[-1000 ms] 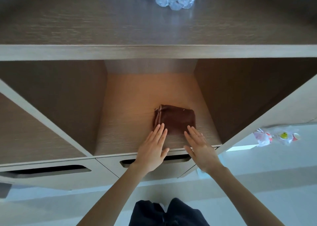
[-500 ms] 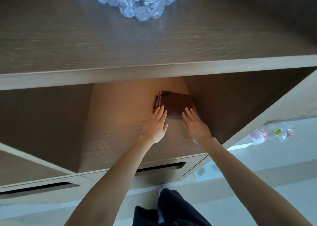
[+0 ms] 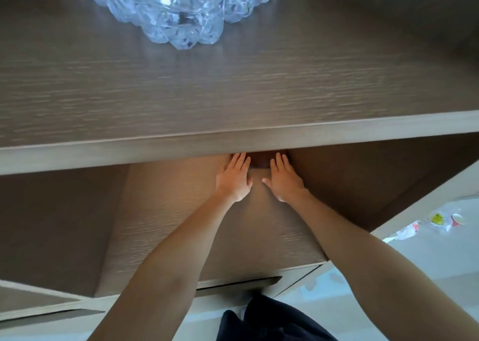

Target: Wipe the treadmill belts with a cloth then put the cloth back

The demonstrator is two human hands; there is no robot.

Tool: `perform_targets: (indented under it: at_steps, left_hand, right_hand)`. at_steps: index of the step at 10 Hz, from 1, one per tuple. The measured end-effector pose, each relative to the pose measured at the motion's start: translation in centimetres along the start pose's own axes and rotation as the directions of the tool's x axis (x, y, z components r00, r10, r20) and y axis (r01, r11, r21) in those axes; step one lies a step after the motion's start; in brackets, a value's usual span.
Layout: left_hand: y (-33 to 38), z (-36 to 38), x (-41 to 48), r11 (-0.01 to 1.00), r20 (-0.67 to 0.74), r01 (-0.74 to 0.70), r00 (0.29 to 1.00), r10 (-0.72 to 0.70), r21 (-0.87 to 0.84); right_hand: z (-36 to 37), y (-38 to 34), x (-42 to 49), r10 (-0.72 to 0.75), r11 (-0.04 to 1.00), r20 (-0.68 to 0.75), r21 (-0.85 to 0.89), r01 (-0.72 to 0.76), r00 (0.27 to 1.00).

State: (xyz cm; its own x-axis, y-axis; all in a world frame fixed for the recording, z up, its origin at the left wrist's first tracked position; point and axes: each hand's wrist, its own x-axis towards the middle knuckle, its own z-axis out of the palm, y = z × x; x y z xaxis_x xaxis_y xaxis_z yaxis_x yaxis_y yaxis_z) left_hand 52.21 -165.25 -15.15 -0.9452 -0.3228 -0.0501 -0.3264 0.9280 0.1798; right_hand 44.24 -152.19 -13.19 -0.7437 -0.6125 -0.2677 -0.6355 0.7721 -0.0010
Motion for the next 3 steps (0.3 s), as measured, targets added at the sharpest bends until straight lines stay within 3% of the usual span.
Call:
perform_targets:
  at_steps: [1,3]
  left_hand:
    - [0.0,-0.3,1.7,0.999,-0.004,0.037,0.999,-0.037,0.028]
    - [-0.8,-0.7,0.1,0.999,-0.017,-0.02,1.0,0.021,0.028]
  right_hand:
    - [-0.8,0.4,1.6,-0.005,1.0,0.018,0.006,0.005,1.0]
    - [-0.8,0.6,0.3,-0.047,0.998,-0.016,0.041,0.048,0.999]
